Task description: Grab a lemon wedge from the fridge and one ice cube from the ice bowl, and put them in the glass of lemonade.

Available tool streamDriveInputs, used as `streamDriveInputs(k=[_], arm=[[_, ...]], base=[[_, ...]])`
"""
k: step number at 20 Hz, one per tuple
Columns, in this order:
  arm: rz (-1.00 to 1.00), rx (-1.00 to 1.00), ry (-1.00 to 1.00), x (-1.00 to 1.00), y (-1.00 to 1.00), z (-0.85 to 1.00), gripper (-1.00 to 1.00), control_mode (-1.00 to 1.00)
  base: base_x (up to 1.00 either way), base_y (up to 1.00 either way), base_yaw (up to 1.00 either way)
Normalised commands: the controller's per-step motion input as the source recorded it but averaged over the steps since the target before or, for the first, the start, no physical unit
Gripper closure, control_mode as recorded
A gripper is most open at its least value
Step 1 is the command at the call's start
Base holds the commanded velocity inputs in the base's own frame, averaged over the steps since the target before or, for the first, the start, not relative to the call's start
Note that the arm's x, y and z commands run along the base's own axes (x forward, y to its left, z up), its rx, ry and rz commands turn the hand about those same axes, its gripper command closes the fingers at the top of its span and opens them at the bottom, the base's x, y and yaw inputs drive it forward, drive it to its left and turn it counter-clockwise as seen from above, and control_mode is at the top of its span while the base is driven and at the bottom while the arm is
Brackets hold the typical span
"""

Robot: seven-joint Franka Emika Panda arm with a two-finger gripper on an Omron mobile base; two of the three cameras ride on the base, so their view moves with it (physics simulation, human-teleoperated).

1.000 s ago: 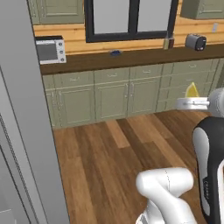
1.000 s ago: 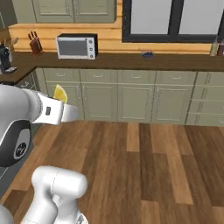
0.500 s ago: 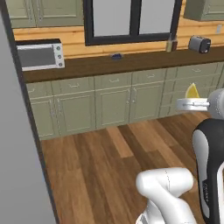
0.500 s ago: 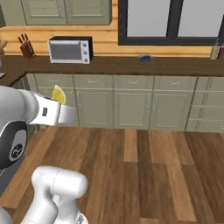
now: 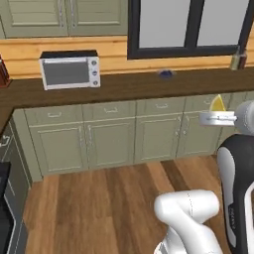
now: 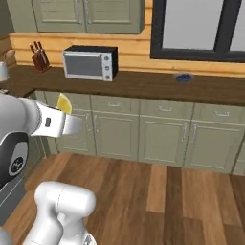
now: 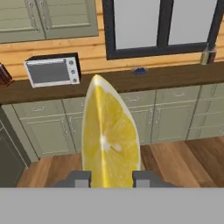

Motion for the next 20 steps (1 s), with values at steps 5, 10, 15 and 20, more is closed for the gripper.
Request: streamDriveInputs(k=[5, 10, 15, 20], arm=[[0.00, 0.00, 0.00, 0.00, 0.00, 0.00, 1.00, 1.00], [0.00, 0.00, 0.00, 0.00, 0.00, 0.00, 1.00, 1.00], [0.00, 0.00, 0.00, 0.00, 0.00, 0.00, 1.00, 1.00], [0.00, 0.00, 0.00, 0.00, 0.00, 0.00, 1.00, 1.00]], base=[[0.90, 0.06, 0.60], [0.74, 0.00, 0.78], [0.53, 0.00, 0.88], [0.46, 0.00, 0.89]])
